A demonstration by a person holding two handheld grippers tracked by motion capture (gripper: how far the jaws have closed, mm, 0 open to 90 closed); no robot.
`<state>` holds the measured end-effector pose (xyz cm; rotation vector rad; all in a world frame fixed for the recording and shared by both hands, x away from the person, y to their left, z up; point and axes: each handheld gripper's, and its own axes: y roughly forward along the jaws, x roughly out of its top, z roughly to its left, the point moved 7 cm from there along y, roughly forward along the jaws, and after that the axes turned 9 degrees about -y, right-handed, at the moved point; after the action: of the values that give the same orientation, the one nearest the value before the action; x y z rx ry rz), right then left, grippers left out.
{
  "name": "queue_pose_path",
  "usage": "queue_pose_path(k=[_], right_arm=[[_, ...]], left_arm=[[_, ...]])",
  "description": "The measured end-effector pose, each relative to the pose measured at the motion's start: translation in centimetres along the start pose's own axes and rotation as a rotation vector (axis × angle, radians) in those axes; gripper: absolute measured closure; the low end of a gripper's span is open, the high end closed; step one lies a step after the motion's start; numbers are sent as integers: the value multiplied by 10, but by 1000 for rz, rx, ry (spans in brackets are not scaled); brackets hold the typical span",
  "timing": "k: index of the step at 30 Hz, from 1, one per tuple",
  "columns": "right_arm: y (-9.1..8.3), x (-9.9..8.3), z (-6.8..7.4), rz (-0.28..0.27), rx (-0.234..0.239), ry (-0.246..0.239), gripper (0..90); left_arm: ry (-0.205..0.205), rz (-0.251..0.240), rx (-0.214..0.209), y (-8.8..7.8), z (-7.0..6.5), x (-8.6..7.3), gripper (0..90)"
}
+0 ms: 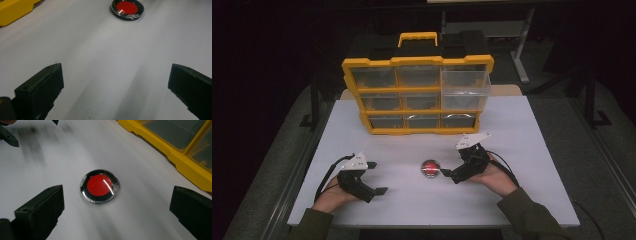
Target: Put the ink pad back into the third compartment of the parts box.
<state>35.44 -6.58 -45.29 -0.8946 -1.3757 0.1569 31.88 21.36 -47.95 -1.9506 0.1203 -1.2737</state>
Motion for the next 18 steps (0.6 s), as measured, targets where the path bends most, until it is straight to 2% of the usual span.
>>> queue_pose_path(k=[7,18], right_arm=[[9,6,0,5,15,-13,0],[20,17,0,10,27,-33,0]], left_arm=[[0,7,-11,1,-2,-1,0],[3,-9,3,0,-1,1,0]])
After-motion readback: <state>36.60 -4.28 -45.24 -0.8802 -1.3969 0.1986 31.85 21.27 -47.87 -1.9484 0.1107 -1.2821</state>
